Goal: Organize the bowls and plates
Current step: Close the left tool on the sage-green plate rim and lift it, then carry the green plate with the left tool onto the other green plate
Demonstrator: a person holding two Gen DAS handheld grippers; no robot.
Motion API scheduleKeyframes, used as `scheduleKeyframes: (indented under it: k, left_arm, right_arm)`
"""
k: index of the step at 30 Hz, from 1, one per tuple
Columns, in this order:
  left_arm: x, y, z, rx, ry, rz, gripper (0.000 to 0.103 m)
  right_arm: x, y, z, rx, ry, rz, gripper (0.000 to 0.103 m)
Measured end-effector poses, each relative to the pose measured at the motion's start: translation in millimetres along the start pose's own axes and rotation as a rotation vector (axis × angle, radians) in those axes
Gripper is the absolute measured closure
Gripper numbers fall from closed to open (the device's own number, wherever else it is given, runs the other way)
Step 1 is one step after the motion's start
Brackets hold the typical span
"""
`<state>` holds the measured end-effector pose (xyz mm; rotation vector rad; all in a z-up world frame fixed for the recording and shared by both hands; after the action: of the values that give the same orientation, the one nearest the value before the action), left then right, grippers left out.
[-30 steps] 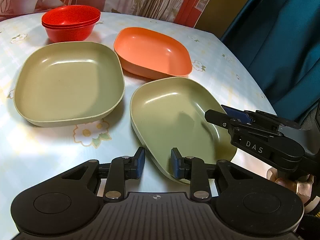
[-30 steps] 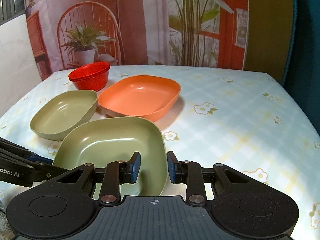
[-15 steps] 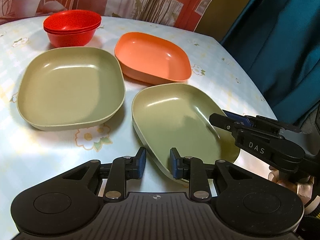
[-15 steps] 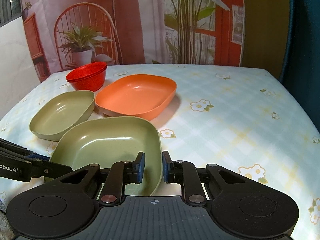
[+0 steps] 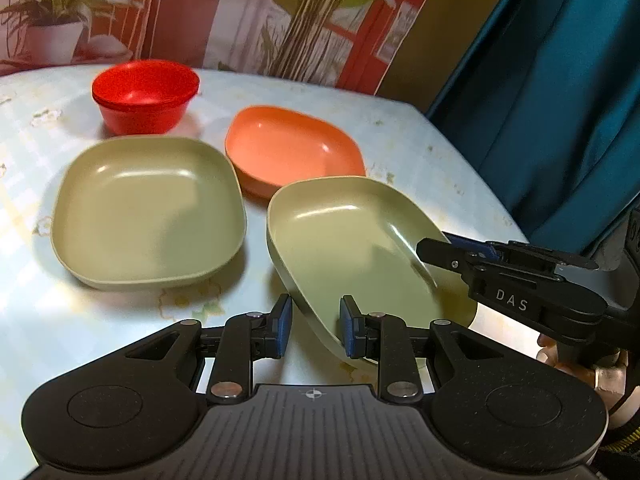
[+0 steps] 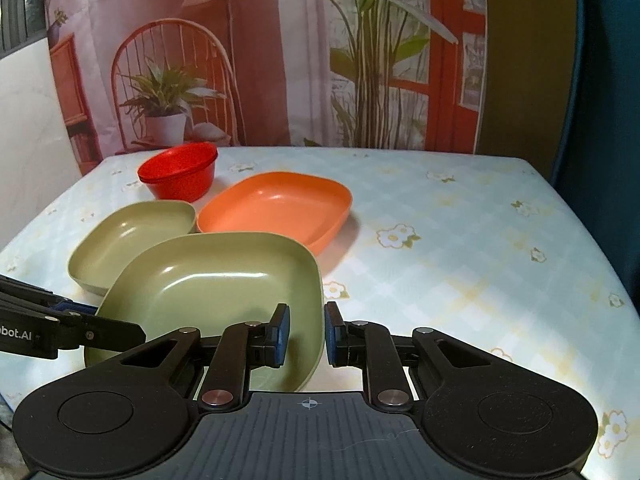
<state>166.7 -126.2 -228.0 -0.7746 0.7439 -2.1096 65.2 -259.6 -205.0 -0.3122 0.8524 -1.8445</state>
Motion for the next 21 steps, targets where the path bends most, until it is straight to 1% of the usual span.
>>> scheduleKeyframes:
  k: [8, 14, 19, 21]
  left_arm:
    - [-0.6, -16.6, 9.2, 0.070, 0.001, -0.010, 0.076]
    - [-9.8, -30.8, 27.4, 0.139, -0.004, -0.001, 0.076]
    - [-19.8, -37.3, 40.0, 0.167, -0.022, 0.005, 0.076]
    - [-24.0, -38.0, 45.1, 0.164, -0.017, 0.007, 0.076]
  right_arm:
    - [-2.6, -9.1, 12.2, 0.006, 0.027, 0.014, 0.086]
    - [-13.0, -9.5, 26.3, 0.006, 0.020, 0.037, 0.086]
    - [-23.2, -4.3, 38.8, 0.001, 0.015, 0.059, 0.086]
    - [-27.6, -1.4, 44.0, 0.000, 0.011, 0.067, 0.086]
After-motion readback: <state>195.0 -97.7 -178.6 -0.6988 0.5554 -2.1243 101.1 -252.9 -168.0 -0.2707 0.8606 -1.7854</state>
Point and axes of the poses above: each gripper's, at about its wrist camera, not at the fingertips, and y roughly the way its jaws point, x to its right, z to its top, the point moved 8 cm from there along y, roughly the way its jaws point, and after that the axes turned 6 degrees about y, right-handed, at the moved point
